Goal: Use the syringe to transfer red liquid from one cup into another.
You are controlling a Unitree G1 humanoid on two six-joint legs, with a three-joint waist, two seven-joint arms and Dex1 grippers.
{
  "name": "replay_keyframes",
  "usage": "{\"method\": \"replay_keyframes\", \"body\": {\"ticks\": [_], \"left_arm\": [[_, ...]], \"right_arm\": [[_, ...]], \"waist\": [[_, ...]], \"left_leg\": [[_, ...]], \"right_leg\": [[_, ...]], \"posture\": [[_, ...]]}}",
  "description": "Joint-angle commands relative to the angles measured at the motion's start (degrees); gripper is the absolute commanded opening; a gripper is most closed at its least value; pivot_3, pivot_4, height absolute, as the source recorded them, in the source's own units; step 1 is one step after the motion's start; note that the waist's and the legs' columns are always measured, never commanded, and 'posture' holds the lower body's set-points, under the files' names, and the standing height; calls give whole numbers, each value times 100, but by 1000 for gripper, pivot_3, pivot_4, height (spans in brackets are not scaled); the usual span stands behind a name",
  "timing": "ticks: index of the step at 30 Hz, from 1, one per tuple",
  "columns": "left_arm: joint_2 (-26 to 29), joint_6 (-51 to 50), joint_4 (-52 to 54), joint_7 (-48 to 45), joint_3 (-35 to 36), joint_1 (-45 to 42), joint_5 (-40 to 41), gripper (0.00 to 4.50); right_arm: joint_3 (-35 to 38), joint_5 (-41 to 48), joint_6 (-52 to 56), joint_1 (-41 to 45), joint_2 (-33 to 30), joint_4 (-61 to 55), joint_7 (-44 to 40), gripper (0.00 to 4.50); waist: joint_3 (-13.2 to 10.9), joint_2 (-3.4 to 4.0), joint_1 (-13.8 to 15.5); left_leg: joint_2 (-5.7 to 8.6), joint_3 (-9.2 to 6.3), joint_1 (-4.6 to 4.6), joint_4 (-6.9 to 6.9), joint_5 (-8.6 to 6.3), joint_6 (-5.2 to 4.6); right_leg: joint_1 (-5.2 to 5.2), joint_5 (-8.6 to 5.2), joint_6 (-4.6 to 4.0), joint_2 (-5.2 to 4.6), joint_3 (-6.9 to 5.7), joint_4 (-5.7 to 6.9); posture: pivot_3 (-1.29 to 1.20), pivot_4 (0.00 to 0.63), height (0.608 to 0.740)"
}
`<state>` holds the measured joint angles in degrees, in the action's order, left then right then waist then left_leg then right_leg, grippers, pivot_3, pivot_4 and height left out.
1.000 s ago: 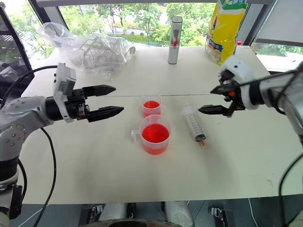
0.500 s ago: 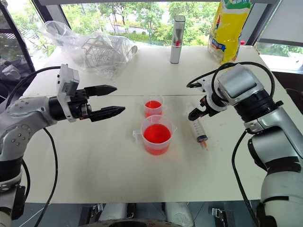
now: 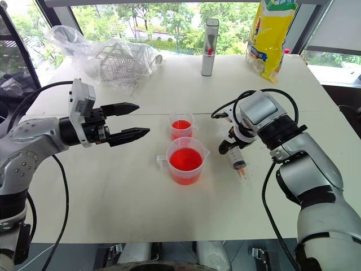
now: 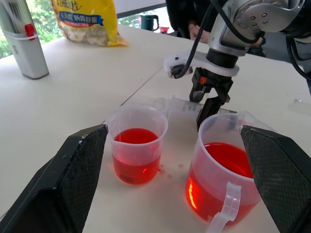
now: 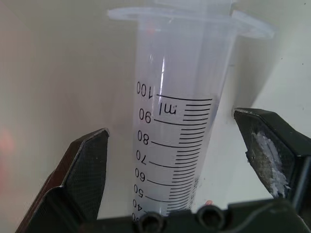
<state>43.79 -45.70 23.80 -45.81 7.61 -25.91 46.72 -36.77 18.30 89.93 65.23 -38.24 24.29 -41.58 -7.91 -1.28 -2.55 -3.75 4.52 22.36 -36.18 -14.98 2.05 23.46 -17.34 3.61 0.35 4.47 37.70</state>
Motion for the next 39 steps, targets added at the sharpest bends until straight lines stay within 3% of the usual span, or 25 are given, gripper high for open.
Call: {"method": "replay_keyframes", "body": {"ticks": [1,3,4,11,14,18,21,25,30,33,35,39], "left_arm": [[-3,114,155,16,61,-107,-27,4500],[-4,113,155,17,58,-109,-29,4500],[-4,116,152,14,52,-113,-35,4500],[-29,134,58,-45,-16,-222,-97,4500],[-21,191,-14,-157,-54,-284,-173,4500],[-107,295,-315,-359,-234,-627,-289,4500],[-178,412,-514,-511,-364,-827,-399,4500],[-275,503,-801,-729,-526,-1203,-513,4500],[-345,619,-1143,-1010,-666,-1572,-659,4500],[-372,607,-1259,-1114,-652,-1697,-673,4500],[-386,600,-1315,-1174,-633,-1761,-679,4500],[-420,541,-1446,-1268,-599,-1972,-649,4500]], "right_arm": [[60,-29,3,-36,28,-62,26,2654],[108,31,67,-32,2,-199,12,1673],[161,79,141,-23,-23,-285,2,1431],[755,294,257,-104,-332,-936,106,1402],[1338,294,11,-250,-600,-1440,179,1402],[3618,293,-2499,-950,-617,-2795,632,1402],[4382,689,-2822,-1271,-323,-3514,646,1402],[5676,2120,-2956,-1376,499,-4373,475,1402],[5851,3613,-2673,-2227,692,-5536,236,1402],[5721,3966,-2830,-2781,673,-5907,233,1402],[5592,4009,-3014,-3103,718,-6073,327,1402],[4814,3060,-4107,-4125,1084,-6081,285,1402]], "waist": [[0,0,-3],[0,0,-9],[0,0,-10],[0,1,3],[-1,1,15],[-4,5,29],[-3,4,2],[-1,2,-14],[0,1,17],[0,0,15],[0,1,10],[6,-9,2]], "left_leg": [[0,0,0,0,0,0],[0,0,-2,1,0,0],[-1,0,-2,1,0,0],[0,-1,0,1,0,0],[0,-1,1,1,0,0],[3,-7,4,1,0,0],[3,-5,2,5,0,0],[-7,-6,-11,7,0,1],[-6,-10,-11,3,1,2],[-6,-10,-10,1,1,1],[-4,-8,-10,-2,1,1],[-2,-15,-11,-1,1,1]], "right_leg": [[0,0,0,1,0,0],[0,0,0,2,0,0],[0,0,0,2,-1,0],[1,0,0,1,-1,1],[1,0,0,0,-1,0],[-4,0,2,2,-9,-7],[-4,0,4,6,-12,-5],[-11,0,3,10,-5,1],[-15,0,2,8,-7,9],[-21,0,3,-1,-7,3],[-22,0,4,-3,-5,4],[-23,-1,4,10,-10,3]], "posture": [[0,150,740],[0,150,740],[0,150,740],[0,150,740],[0,150,740],[0,150,740],[0,150,740],[0,150,740],[0,150,740],[0,150,740],[0,150,740],[0,150,740]]}}
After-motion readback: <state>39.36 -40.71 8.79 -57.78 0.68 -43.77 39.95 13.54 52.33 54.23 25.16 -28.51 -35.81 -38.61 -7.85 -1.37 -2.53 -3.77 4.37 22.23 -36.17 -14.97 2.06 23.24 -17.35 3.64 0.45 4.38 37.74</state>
